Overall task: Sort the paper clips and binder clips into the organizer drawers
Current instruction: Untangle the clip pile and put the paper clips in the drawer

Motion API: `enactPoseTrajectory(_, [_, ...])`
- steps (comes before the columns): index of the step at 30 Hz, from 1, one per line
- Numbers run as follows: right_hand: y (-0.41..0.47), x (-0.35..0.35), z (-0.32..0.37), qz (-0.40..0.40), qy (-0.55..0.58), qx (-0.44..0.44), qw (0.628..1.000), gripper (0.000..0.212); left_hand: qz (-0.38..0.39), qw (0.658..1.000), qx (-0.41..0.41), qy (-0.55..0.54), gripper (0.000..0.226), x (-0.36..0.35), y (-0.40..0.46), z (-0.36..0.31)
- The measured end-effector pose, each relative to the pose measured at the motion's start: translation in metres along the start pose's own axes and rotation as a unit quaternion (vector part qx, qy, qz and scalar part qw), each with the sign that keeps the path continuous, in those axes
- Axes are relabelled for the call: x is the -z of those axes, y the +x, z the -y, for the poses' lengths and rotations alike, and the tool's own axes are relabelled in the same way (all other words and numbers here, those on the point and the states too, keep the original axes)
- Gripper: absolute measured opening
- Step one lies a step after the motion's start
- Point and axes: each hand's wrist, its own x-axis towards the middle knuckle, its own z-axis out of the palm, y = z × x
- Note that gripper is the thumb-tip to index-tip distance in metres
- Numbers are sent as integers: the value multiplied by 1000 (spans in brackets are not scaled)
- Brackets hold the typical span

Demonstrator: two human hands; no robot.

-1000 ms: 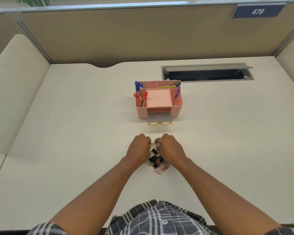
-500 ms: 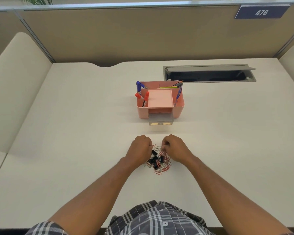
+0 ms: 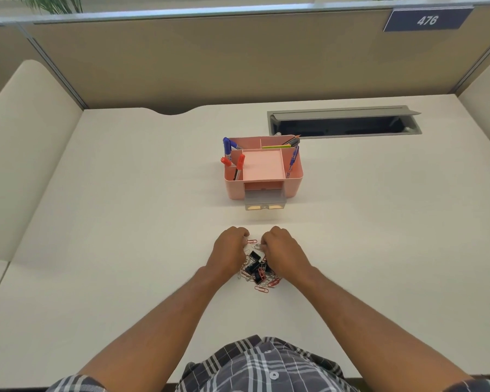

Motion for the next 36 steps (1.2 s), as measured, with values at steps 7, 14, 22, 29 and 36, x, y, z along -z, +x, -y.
enactPoseTrajectory(7, [-2,11,-5,-16,67,-17,997,19,-23,999,-4,-36,27,3,-4,-1])
enactPoseTrajectory(14, [23,79,2,-215,144,13,966,18,-178,972,-124,-96,15,37,18,-41])
enactPoseTrajectory(22, [46,99,7,-181,70,55,979,26,-147,975,-145,-82,19,65,50,-66])
enactPoseTrajectory(29, [7,59,5,-65,96,-15,993,17,-136,982,-129,-36,10,35,18,-29])
enactPoseTrajectory(36, [-3,9,9,23,35,-50,998,14,25,993,-63,100,25,0,9,-5])
